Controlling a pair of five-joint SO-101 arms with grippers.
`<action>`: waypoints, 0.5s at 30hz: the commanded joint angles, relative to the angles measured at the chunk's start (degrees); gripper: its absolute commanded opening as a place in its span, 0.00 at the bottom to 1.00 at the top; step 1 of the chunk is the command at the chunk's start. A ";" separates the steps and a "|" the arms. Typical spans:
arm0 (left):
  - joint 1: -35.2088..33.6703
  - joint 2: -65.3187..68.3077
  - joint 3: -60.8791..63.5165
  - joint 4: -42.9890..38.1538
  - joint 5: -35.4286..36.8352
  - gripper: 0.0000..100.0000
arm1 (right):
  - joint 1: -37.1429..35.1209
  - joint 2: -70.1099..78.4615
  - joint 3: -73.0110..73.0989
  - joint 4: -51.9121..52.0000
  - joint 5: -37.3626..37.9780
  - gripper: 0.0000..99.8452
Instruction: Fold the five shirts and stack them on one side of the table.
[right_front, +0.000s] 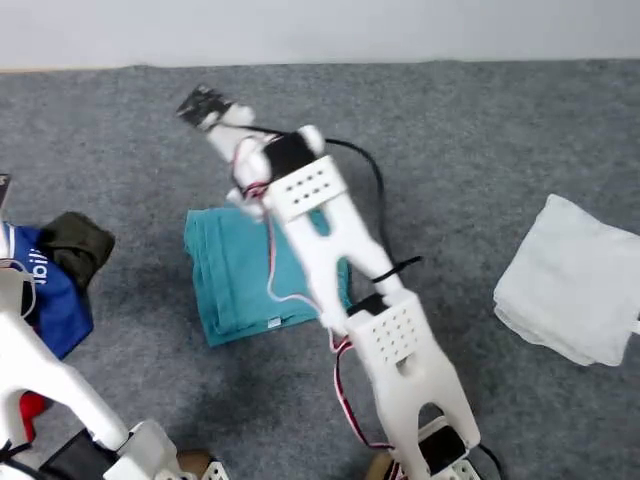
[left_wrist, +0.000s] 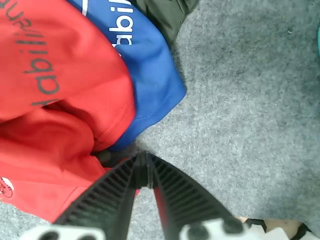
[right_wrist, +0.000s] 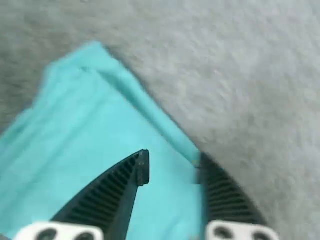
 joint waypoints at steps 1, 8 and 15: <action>0.35 -0.70 -0.57 -1.05 0.09 0.01 | -3.12 0.40 -3.08 -0.57 0.18 0.26; 0.35 -0.70 -0.57 -1.05 0.18 0.01 | -4.79 7.34 -3.34 -6.46 0.62 0.26; 0.35 -0.70 -0.57 -1.05 0.18 0.01 | -6.64 11.82 -3.34 -10.42 2.46 0.26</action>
